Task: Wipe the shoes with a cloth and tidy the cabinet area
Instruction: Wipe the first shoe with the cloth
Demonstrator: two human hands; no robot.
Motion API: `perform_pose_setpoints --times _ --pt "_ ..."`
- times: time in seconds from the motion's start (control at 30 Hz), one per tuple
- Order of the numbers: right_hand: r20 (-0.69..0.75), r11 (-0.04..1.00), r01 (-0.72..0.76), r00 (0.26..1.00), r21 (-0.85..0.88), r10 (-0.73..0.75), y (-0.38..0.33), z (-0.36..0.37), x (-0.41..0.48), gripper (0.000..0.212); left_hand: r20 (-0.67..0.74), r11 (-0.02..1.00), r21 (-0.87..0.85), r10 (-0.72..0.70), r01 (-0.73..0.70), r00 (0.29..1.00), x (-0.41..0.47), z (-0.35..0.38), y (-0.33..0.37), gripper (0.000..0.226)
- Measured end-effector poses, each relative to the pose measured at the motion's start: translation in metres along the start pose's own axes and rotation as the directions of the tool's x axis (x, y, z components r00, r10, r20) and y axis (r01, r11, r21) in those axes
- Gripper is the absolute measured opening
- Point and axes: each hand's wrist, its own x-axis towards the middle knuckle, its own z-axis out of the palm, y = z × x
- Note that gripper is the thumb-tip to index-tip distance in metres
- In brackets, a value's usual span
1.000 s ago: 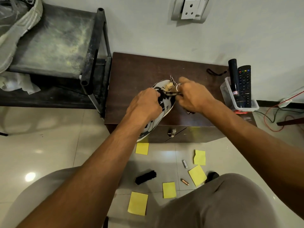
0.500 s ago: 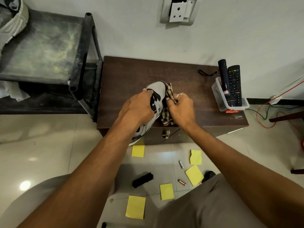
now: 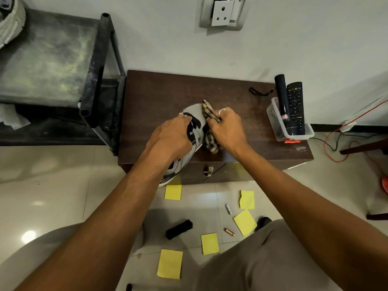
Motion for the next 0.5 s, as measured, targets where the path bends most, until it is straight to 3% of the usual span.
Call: perform_pose_setpoints --times 0.3,0.5 --pt "0.007 1.000 0.008 1.000 0.018 -0.008 -0.015 -0.004 0.056 0.020 0.024 1.000 0.014 0.007 -0.008 1.000 -0.003 -0.005 0.002 0.089" --pt "0.072 0.996 -0.037 0.997 0.081 0.031 0.012 -0.001 -0.004 0.018 0.028 1.000 0.011 0.010 -0.010 1.000 0.003 -0.008 -0.001 0.088"
